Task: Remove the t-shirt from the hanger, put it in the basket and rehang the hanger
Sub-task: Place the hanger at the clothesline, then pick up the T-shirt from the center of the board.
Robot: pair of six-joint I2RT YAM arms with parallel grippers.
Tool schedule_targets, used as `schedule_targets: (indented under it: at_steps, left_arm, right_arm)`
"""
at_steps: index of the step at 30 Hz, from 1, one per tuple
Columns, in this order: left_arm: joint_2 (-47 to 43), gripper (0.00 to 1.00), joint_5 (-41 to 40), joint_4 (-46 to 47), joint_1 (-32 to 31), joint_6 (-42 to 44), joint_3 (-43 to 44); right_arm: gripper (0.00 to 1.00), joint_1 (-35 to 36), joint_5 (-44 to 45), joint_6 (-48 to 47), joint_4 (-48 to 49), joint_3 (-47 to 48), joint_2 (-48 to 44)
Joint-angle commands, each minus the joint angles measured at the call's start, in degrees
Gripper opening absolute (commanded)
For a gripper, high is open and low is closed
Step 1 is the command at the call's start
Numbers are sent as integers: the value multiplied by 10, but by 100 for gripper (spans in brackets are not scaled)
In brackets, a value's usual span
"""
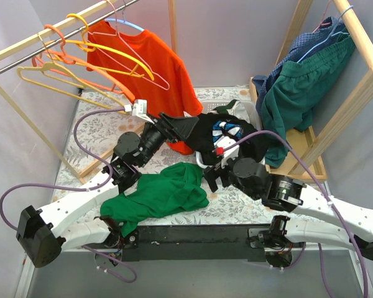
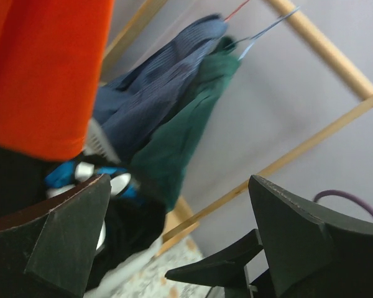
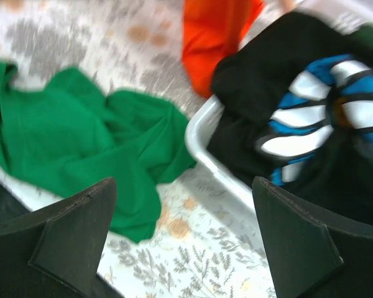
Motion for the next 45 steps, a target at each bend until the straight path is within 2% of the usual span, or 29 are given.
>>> schedule_targets:
  at_steps: [1,3,8,11,14,17,21,22,25,29,34,36,37,38,39,40,45]
  left_arm:
    - [-18,96,-104,-193,-20,72,-20]
    - [-9,97,-134,-265,-21,80,-26]
    - [-58,98,-245,-298,-25,78,-104]
    - [-79,98,-296,-333,-25,67,-105]
    - [-56,98,-318,-392,-24,50,-83]
    - [-13,98,-307,-456,-1,15,-59]
    - [3,98,-249,-451,55,-3,-68]
    - [2,98,-224,-450,84,-5,-69]
    - [-8,98,-204,-446,128,-1,-75]
    - [-23,98,-201,-456,151,9,-74]
    - [-49,98,-195,-458,167,16,-93]
    - [-56,98,-188,-458,171,16,-98]
    - [-63,98,-186,-457,172,15,-100]
    - [-66,98,-184,-457,173,15,-104]
    - [-68,98,-177,-452,173,17,-105]
    - [-71,98,-174,-451,173,17,-106]
    - [-80,98,-164,-450,174,17,-110]
  right_arm:
    - [96,-2,-108,10,97,-41,20]
    - [96,-2,-122,12,117,-53,36]
    - [96,-2,-174,7,152,-62,87]
    - [96,-1,-198,0,176,-55,129]
    - [96,0,-215,-12,194,-36,185]
    - [96,2,-240,-28,200,-23,233]
    - [96,4,-264,-48,220,12,312]
    - [96,4,-268,-52,219,19,328]
    - [96,6,-291,-64,225,31,387]
    - [96,6,-289,-66,238,36,469]
    - [95,7,-273,-55,229,22,529]
    - [86,6,-256,-51,222,7,549]
    - [55,7,-246,-42,218,4,555]
    - [30,7,-238,-39,210,1,565]
    - [10,7,-217,-35,190,1,567]
    - [2,7,-206,-29,180,1,566]
    - [1,5,-98,4,133,1,475]
